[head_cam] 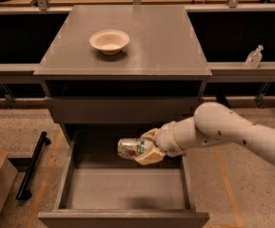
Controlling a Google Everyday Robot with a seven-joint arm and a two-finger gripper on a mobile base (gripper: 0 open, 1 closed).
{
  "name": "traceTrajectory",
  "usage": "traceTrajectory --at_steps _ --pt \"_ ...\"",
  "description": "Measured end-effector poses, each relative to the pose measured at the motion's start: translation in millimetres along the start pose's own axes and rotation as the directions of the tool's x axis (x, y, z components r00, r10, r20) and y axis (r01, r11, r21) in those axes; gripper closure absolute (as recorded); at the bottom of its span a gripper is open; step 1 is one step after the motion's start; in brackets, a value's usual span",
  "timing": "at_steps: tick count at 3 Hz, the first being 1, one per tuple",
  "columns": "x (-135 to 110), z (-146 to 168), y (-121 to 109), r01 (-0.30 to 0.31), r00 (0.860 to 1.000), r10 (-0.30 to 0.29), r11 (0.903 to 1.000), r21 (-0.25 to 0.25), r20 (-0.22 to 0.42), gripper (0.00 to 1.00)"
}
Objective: Place 7up can into middle drawer
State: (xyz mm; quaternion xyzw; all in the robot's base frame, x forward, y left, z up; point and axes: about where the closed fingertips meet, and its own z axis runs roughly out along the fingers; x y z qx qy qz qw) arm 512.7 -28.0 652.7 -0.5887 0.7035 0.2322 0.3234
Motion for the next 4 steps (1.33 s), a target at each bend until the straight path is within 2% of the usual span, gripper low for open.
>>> traceTrajectory --at_steps 1,2,3,4 --pt "24 34 5 -0.017 0.999 0.018 0.9998 -0.012 0.031 1.00" --pt "51 70 3 -0.037 0.999 0.037 0.9992 -0.018 0.019 1.00" --pt "53 74 3 -0.040 0.999 0.040 0.9990 -0.019 0.020 1.00" --pt "62 88 8 -0.046 0.999 0.047 0.9976 -0.051 0.013 1.00"
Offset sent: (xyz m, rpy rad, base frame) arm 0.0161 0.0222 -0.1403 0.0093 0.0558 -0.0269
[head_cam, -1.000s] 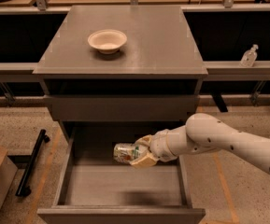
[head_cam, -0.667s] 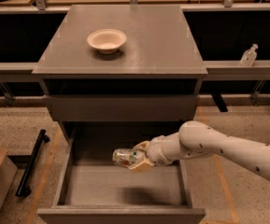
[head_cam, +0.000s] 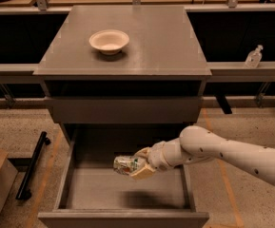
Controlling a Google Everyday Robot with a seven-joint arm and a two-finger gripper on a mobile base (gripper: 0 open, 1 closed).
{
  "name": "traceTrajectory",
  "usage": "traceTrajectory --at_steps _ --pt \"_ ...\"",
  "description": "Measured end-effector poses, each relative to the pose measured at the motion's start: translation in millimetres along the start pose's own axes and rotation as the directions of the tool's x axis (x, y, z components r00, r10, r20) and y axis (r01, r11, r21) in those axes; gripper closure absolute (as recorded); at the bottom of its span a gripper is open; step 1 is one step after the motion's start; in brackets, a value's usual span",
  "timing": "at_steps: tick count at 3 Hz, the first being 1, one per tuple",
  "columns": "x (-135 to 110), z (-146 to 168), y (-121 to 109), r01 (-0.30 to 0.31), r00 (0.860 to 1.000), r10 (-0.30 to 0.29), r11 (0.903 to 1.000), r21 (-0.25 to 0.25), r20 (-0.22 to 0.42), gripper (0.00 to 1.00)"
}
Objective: Place 7up can into middle drawer
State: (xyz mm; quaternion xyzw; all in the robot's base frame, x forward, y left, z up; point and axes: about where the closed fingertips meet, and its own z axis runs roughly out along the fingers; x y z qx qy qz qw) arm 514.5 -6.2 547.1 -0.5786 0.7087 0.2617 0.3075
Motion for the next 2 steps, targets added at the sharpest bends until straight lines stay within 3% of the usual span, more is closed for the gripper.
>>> traceTrajectory --at_steps 2 --pt "44 56 -8 -0.008 0.998 0.010 0.9996 -0.026 0.061 1.00"
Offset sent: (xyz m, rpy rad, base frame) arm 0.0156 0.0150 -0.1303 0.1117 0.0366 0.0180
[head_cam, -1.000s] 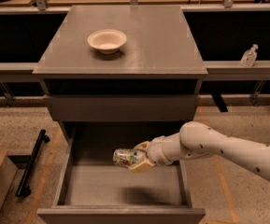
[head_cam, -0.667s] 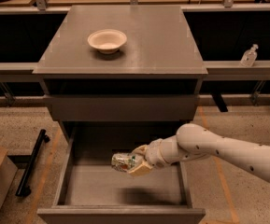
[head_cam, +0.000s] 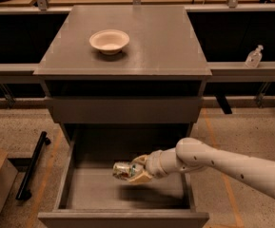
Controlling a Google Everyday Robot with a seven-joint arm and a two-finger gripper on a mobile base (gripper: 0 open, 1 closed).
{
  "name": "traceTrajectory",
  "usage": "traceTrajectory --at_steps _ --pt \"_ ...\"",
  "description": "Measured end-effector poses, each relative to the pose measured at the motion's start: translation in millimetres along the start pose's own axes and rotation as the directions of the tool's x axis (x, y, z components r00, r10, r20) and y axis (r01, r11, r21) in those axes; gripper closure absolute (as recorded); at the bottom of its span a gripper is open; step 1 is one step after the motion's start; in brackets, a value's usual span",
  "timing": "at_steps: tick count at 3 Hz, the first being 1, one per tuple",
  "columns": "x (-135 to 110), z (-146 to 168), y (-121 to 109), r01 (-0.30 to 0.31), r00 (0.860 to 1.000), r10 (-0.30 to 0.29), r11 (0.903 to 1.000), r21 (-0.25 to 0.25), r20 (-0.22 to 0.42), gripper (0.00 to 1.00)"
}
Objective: Place 7up can into middle drawer
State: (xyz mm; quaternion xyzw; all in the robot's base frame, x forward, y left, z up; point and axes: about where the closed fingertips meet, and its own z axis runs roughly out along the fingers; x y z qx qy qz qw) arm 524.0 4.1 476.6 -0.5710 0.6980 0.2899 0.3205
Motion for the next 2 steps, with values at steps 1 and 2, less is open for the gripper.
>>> traceTrajectory --at_steps 1,2 --pt "29 31 0 -0.019 1.000 0.019 0.9992 -0.036 0.012 1.00" --pt "58 55 1 -0.063 0.998 0.064 0.9958 -0.067 0.021 0.82"
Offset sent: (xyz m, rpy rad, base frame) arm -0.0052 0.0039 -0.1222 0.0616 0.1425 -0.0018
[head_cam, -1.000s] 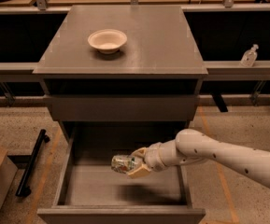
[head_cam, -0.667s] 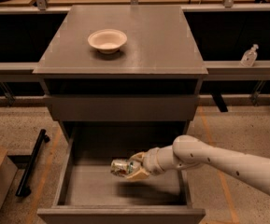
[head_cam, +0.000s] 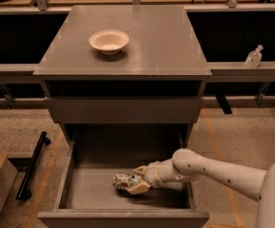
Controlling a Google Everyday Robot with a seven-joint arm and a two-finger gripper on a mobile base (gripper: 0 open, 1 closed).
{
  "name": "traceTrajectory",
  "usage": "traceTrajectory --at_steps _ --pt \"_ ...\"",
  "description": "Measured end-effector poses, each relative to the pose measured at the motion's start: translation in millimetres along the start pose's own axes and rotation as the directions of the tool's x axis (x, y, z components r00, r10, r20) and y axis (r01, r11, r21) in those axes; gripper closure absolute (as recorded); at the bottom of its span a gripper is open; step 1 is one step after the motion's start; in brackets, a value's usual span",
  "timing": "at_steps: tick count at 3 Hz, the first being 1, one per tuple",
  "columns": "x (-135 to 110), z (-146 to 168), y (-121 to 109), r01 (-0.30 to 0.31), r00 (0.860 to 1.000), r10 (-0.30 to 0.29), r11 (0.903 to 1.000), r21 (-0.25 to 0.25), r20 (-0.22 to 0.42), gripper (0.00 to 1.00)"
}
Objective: Place 7up can into middle drawer
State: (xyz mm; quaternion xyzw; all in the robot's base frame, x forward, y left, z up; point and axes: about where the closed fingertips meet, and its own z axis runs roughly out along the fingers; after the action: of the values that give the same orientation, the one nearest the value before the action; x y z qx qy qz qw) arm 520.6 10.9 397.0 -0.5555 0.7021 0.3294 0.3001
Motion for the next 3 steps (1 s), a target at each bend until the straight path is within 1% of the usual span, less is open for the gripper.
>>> traceTrajectory --at_steps 1,2,3 --pt "11.8 7.7 -0.6 -0.017 1.000 0.017 0.9998 -0.006 -0.001 0.59" --pt "13.0 8.0 0.0 -0.014 1.000 0.014 0.9999 -0.001 -0.001 0.36" --pt "8.8 7.3 3.3 -0.005 1.000 0.005 1.0000 0.001 0.004 0.12"
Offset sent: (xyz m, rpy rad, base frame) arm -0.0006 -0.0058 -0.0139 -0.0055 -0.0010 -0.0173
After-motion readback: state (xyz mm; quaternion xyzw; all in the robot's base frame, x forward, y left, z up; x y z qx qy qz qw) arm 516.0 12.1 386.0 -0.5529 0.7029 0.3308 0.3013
